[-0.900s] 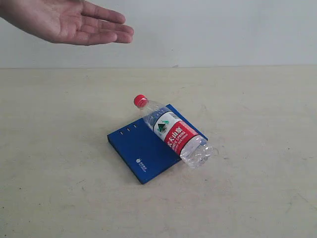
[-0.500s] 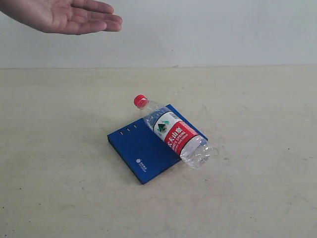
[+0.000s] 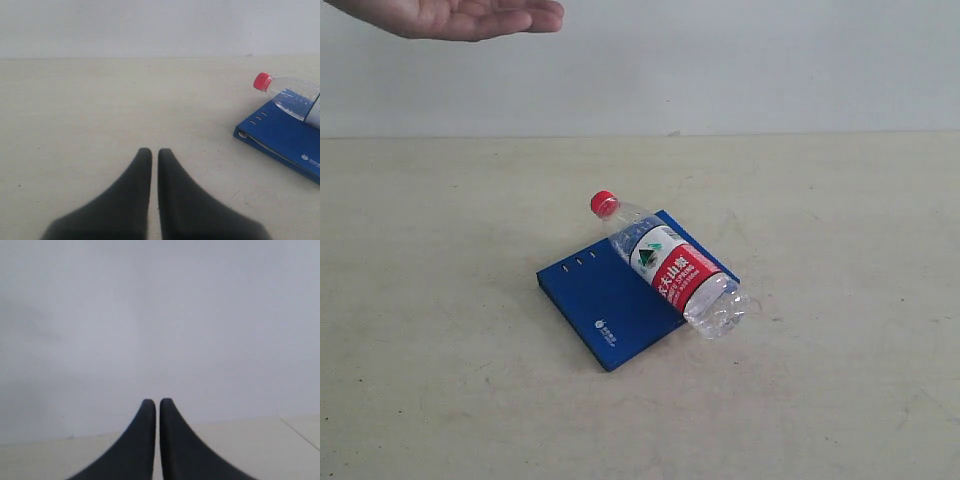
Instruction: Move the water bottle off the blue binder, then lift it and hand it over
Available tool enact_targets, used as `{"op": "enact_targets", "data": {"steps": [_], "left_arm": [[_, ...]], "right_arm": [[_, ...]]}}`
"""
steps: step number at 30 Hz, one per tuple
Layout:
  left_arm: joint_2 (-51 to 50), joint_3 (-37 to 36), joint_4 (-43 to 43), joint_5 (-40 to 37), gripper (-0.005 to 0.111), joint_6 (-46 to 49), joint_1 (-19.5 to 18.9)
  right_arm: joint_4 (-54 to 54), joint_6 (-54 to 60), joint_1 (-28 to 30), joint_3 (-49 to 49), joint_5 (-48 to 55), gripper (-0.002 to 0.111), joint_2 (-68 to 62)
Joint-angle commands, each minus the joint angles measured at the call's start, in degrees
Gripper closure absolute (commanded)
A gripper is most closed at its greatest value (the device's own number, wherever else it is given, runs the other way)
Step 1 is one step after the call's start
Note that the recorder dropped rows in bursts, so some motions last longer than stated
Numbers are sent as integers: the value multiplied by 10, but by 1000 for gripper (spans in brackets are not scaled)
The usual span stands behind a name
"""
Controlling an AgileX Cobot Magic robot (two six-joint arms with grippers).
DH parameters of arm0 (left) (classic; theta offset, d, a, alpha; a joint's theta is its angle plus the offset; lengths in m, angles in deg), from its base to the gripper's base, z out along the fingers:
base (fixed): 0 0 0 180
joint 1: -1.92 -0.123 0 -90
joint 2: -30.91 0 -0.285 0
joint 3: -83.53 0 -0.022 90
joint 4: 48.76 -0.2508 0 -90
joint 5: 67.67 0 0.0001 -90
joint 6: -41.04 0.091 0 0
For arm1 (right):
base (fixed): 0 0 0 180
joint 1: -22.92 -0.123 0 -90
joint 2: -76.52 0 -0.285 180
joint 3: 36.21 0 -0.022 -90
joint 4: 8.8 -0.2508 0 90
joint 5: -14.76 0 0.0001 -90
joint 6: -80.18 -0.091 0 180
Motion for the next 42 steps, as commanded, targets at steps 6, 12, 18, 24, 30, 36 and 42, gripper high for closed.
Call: {"op": "enact_targets", "data": {"steps": [6,12,18,24,30,36,42], "left_arm": [[1,1,-3,7,102,2,-1],[1,1,-3,7,102,2,-1],[1,1,-3,7,102,2,-1],[1,1,-3,7,102,2,-1],[1,1,-3,7,102,2,-1],[1,1,-3,7,102,2,-1],[1,1,-3,7,102,2,-1]], "right_arm": [[13,-297,0,0,-121,108,2],[289,-485,0,0,-97,108,2],[255,-463,0,0,-101,108,2],[330,-498,0,-56,-117,108,2],[390,-542,0,-106,-261,108,-129],[610,-611,0,-192,-405,108,-424],[694,-597,-13,-296,-561,108,-721]]}}
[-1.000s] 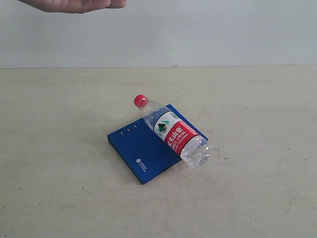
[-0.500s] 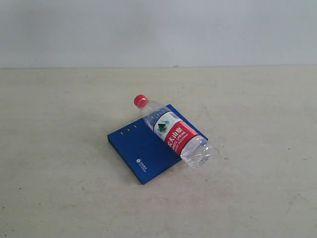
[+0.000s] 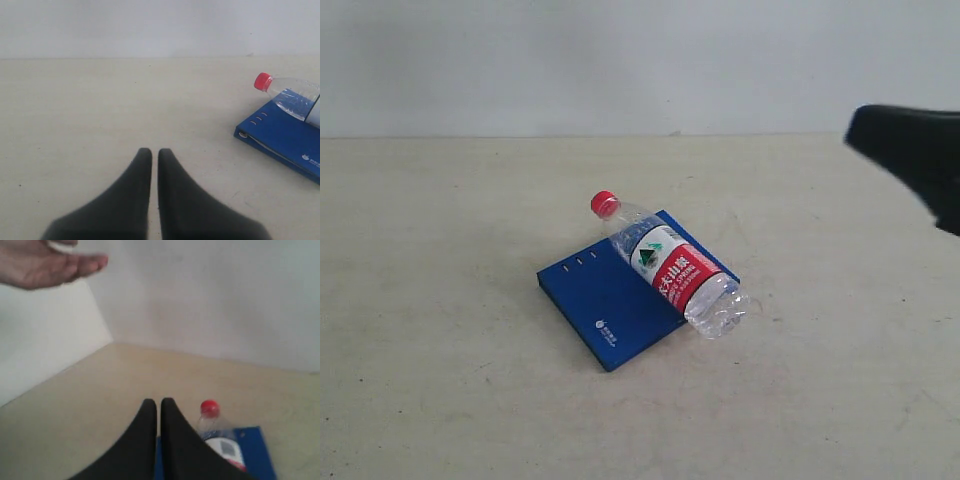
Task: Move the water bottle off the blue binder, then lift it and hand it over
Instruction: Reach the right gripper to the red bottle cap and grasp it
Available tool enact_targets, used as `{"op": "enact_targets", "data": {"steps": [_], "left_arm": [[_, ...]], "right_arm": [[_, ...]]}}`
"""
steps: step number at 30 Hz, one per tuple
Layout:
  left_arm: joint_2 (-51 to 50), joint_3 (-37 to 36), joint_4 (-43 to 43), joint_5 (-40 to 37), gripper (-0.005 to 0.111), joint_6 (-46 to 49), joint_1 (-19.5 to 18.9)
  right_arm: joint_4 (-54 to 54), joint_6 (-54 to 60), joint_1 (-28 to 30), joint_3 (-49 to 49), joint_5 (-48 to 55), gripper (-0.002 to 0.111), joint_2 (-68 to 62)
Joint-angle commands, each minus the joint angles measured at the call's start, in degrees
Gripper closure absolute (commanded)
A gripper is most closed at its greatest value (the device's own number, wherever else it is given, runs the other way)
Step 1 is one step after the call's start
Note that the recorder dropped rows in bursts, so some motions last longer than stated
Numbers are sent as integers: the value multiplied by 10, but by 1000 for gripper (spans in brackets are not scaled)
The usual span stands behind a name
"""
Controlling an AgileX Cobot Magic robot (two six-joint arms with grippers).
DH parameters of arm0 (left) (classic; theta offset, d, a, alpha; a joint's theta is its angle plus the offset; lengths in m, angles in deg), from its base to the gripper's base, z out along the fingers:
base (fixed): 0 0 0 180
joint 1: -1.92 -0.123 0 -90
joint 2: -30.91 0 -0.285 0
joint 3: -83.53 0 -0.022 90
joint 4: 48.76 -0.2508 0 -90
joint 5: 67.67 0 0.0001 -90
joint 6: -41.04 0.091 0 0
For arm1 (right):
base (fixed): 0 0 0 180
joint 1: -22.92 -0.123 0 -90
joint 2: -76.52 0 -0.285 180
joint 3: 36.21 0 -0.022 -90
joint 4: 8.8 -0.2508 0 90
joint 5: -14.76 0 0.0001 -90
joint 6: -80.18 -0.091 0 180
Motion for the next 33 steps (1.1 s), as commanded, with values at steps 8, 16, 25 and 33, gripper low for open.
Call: {"op": "enact_targets", "data": {"steps": [8,16,25,33], "left_arm": [[1,1,-3,7,102,2,-1],[1,1,-3,7,102,2,-1],[1,1,-3,7,102,2,-1],[1,1,-3,7,102,2,-1]], "right_arm": [[104,10,-235,-327,198,105,-419],[165,-70,-351,-526,479,48,-564],[166,-72,-395,-635,566,48,-667],[150,-52,-395,-632,602,48,-692]]}}
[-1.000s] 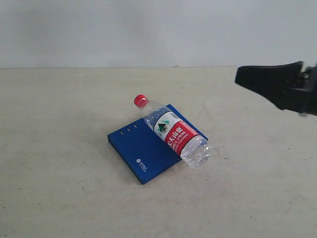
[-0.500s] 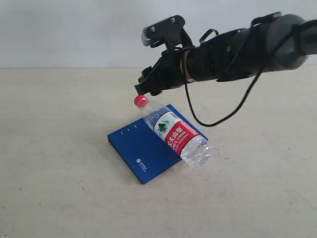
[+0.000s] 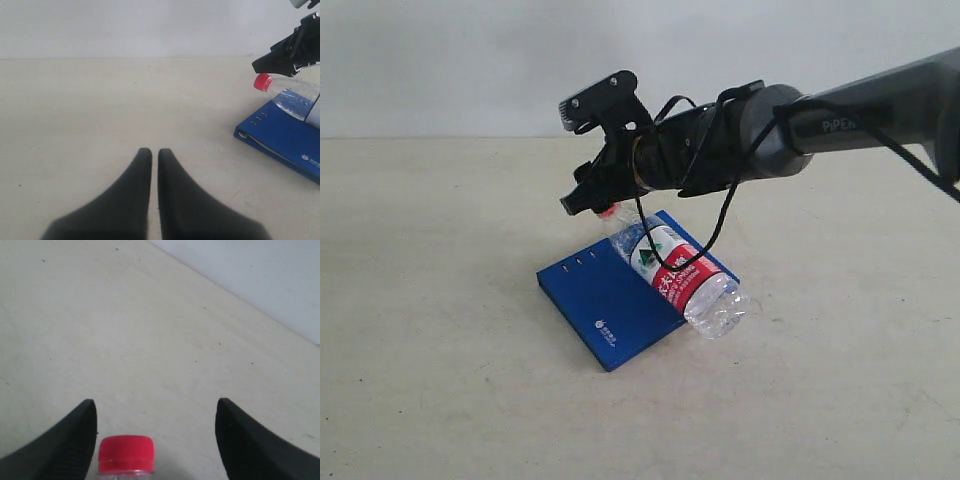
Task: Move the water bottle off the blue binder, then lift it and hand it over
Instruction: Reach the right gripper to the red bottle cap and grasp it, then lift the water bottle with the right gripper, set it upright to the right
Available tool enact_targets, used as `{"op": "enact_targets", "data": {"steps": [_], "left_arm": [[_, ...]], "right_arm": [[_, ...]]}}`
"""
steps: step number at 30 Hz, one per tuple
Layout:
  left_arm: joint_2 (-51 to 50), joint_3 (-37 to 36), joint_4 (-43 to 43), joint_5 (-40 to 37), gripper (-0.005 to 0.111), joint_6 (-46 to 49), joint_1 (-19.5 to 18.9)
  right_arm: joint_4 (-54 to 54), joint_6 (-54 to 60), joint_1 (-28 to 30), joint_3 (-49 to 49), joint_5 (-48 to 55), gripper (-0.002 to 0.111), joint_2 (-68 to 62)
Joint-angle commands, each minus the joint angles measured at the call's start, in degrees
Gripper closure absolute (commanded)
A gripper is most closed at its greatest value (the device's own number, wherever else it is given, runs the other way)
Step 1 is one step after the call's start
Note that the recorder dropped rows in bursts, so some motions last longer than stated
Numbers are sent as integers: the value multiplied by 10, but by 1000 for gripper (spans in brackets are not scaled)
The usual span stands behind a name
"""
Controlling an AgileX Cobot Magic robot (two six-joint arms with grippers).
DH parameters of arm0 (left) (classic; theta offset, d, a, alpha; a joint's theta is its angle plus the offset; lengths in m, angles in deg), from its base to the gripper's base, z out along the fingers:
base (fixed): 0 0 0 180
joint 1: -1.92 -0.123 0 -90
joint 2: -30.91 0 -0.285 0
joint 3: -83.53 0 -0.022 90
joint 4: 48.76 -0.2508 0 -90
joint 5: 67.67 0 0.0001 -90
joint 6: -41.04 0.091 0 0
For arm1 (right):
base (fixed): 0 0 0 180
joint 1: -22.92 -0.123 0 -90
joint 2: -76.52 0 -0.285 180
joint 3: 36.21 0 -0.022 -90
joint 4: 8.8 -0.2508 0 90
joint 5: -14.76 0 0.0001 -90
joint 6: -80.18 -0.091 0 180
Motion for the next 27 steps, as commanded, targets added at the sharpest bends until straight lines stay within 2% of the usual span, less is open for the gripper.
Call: {"op": "enact_targets", "data": {"steps": [1,16,18,20,21,22,24,27], "left_arm": [[1,1,-3,7,102,2,-1],[1,1,-3,9,102,2,-1],[1,1,-3,9,102,2,-1],[1,1,-3,9,102,2,-1],[1,1,-3,9,102,2,-1],[1,1,-3,9,102,2,-1],[1,1,-3,9,102,2,-1],[1,1,-3,9,102,2,-1]], "right_arm": [[-16,11,-1,-3,14,48,-12],[-29,21,-6,29,23,48,-17],[-30,21,-6,29,22,55,-16],[-30,21,-6,29,22,69,-15],[-30,21,-6,29,22,77,-15],[-30,23,-6,29,22,92,-15],[-30,33,-6,29,34,106,-9],[-28,42,-5,29,98,108,18]]}}
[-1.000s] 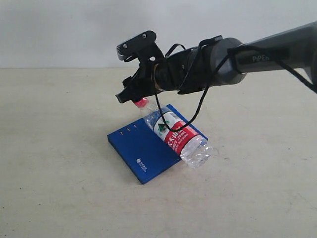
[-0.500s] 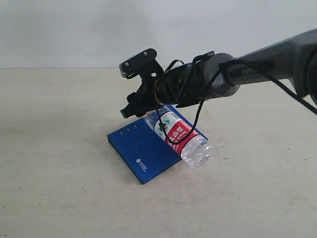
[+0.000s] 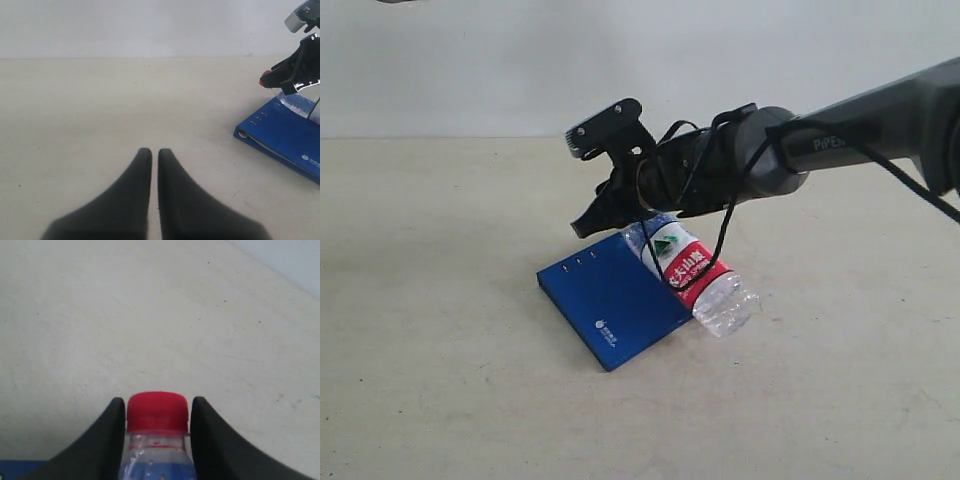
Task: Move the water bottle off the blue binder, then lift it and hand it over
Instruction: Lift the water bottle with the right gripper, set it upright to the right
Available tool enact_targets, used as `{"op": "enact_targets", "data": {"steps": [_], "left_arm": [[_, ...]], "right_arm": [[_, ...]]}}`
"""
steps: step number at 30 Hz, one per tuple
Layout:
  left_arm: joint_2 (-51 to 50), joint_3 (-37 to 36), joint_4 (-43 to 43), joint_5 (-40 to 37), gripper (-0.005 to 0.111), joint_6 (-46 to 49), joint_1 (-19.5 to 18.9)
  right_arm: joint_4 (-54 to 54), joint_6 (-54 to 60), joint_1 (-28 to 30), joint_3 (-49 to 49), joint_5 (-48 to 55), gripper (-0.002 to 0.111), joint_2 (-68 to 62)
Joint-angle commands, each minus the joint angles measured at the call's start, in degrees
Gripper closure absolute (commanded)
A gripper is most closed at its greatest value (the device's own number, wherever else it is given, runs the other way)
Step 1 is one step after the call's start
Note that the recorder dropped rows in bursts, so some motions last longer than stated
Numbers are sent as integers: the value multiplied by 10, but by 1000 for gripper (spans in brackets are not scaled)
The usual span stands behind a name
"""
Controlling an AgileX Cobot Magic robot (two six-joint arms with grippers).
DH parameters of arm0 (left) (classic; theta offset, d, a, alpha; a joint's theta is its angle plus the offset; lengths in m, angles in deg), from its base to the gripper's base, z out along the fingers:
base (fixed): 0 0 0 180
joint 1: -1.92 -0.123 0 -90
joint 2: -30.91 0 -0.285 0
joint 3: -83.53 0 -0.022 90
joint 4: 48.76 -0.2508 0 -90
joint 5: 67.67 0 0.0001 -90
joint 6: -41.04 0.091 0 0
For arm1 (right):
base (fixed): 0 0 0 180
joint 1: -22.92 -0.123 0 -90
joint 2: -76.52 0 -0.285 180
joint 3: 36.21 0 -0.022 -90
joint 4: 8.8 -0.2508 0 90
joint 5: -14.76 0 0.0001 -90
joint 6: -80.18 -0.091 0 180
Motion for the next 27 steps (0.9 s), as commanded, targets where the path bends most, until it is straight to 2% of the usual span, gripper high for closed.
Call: {"op": "enact_targets", "data": {"steps": [1,4,6,12,15,27], "left_arm": [[1,1,-3,9,102,2,-1],[1,1,-3,9,102,2,-1],[1,1,-3,9,102,2,-1],[1,1,-3,9,102,2,-1],[1,1,-3,9,102,2,-1],[1,1,-3,9,102,2,-1]], "right_arm": [[2,24,1,4,106,108,50],[2,86,2,4,214,108,102],[3,110,15,4,245,108,126],[-4,86,116,4,225,108,159],[-20,86,138,4,206,108,160],[-31,111,143,4,183,108,162]]}}
